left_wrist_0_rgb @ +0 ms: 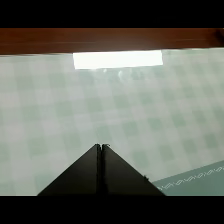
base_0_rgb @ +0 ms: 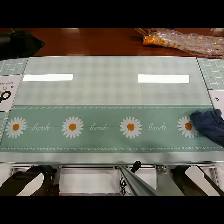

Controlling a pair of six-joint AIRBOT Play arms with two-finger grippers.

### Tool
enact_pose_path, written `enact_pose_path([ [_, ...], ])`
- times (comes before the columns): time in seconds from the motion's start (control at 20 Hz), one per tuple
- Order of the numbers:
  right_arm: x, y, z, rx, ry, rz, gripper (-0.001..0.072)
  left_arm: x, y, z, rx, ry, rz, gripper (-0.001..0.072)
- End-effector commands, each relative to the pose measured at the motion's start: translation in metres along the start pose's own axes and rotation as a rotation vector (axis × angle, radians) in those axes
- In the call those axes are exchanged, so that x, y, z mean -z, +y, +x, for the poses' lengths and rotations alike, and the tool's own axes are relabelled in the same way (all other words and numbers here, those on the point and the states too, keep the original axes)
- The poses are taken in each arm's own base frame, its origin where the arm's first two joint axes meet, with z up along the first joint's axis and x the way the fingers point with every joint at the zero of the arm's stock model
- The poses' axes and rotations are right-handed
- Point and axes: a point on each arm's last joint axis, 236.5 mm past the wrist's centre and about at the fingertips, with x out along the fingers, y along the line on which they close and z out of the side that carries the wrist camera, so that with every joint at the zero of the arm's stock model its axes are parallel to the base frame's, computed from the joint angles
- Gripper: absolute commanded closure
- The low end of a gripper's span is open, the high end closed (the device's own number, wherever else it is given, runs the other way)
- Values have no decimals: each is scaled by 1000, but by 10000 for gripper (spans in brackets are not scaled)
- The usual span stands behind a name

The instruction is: Fold the shirts.

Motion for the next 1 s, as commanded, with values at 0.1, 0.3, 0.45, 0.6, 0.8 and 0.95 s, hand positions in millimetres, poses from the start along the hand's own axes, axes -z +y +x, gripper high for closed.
enact_pose_path([
  [0.1,40,-41,32,70,165,106,674,-25,8,-1,-35,-108,15,688],
  [0.3,62,-64,46,119,235,132,674,-40,16,-1,-65,-167,28,688],
  [0.45,65,-88,40,161,182,209,673,-38,25,0,-104,-158,55,688],
  [0.6,80,-94,46,145,198,272,673,-37,33,5,-115,-149,46,688],
  [0.8,106,-89,64,151,293,247,673,-36,40,10,-128,-145,40,688],
  [0.95,123,-115,65,283,319,226,673,-44,42,10,-135,-179,41,687],
])
